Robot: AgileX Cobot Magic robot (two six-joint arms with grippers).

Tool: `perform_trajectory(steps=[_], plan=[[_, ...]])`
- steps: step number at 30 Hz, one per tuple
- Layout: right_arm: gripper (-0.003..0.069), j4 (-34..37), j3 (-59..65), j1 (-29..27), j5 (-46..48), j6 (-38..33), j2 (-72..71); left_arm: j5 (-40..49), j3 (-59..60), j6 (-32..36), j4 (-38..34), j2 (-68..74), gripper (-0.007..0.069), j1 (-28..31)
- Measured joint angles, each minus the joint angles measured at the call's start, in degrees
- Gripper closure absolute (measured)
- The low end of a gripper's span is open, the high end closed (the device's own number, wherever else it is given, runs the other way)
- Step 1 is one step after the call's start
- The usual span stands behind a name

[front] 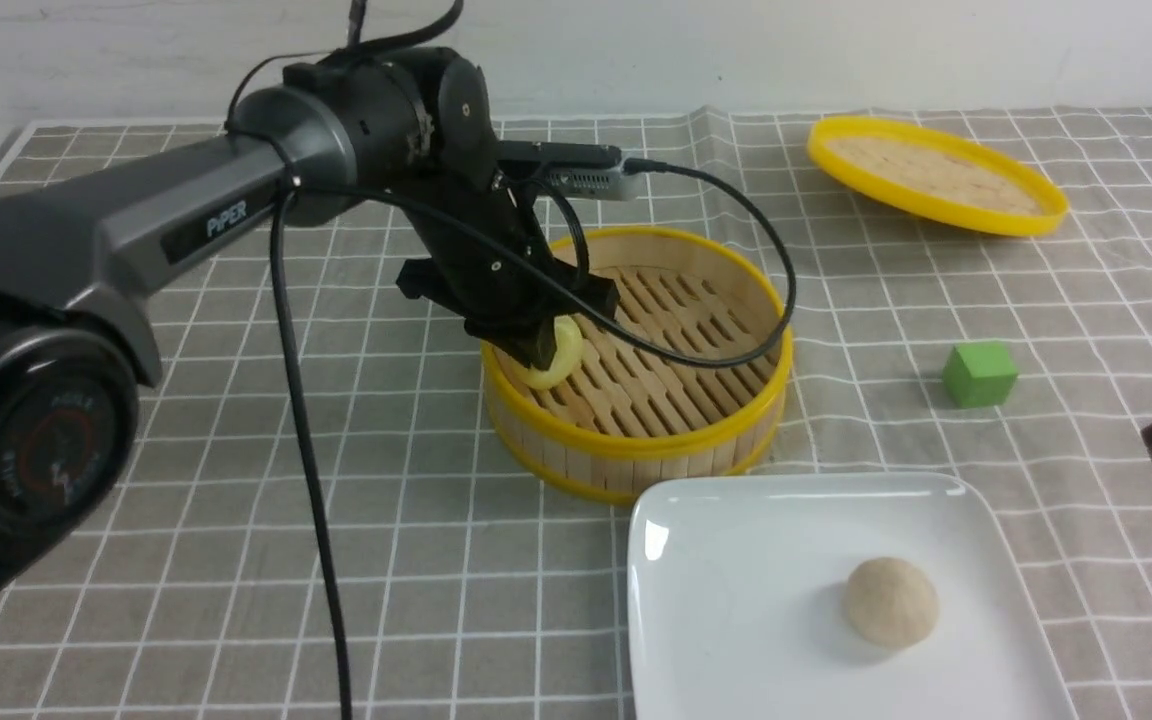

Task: Put the steamed buns into the plate on the grey tablecloth.
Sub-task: 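Reach into the bamboo steamer and grasp a bun with the left gripper, then carry the bun from the bamboo steamer to the plate with the left gripper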

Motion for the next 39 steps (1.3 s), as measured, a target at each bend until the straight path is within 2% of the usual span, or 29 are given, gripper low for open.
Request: perform_trajectory(steps=[8,13,18,26,31,39], plan=[[0.0581,0.00,0.00,0.00,0.00,0.00,0.00,8.42,0.06,0.08,-1.12,-11.15,0.0606,0.00],[0.0581,0.00,0.00,0.00,0.00,-0.05,0.00,15.27,0.00,6.17,-7.14,-16.37,0.0606,-1.34],[0.0578,0.97,0.12,0.00,0.00,-2.58,-0.65,15.42,3.59,11.28,-12.28,-17.03,0.0605,-7.82],[0.0577,3.71,3.57,0.00,0.06,-4.14,-8.86,15.21,12.74,15.35,-12.91,-16.97,0.0605,-17.30],[0.0577,3.83,6.72,0.00,0.26,-4.16,-15.34,10.44,13.85,15.50,-12.96,-14.87,0.0605,-19.85],[0.0577,4.26,9.82,0.00,0.83,-3.04,-25.22,8.70,13.92,13.24,-12.44,-7.73,0.0579,-20.02]])
